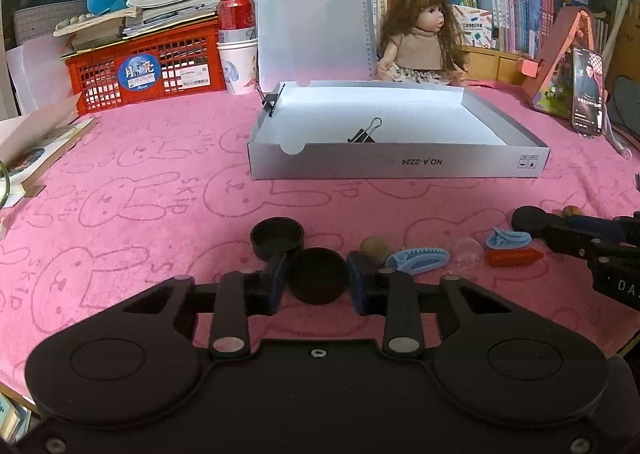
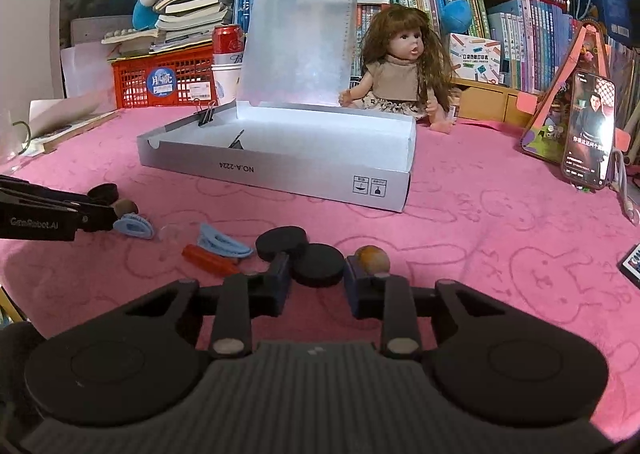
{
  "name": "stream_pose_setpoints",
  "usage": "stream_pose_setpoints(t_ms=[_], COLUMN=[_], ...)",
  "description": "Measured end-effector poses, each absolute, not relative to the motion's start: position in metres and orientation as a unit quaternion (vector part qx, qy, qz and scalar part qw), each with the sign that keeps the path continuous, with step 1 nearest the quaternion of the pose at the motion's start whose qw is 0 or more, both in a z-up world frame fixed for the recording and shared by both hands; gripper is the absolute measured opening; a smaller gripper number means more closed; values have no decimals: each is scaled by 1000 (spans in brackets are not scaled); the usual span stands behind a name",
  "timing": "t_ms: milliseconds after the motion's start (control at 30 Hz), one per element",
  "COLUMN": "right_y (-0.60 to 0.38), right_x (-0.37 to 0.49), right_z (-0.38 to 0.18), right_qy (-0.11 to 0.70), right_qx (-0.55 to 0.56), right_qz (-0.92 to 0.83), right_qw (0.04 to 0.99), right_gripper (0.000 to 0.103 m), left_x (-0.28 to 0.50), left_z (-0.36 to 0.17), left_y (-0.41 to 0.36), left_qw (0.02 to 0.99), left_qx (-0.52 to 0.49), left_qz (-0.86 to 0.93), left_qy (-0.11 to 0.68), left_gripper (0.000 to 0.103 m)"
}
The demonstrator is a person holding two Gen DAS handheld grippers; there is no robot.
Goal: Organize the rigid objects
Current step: 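Grasp one black puck with the left tool while the right tool grasps the other puck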
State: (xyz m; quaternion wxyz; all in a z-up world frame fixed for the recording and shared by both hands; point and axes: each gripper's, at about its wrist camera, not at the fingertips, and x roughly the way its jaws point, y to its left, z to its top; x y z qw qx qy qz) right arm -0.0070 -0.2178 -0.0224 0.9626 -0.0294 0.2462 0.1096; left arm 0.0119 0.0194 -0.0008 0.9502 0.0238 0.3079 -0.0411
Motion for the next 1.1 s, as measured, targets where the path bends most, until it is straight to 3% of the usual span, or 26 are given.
stream_pose_setpoints(t_ms=[1100], right_y=[-213], right_x=[10], right_z=[5], right_qy=[256], right_qx=[6], right_qz=[95], right_qw=[962], right_gripper=[35], left_x=[45], left_z=[42], left_y=[-6], left_qw=[930], left_qx=[-30], left_qz=[-93], left_qy=[355], left_gripper=[31])
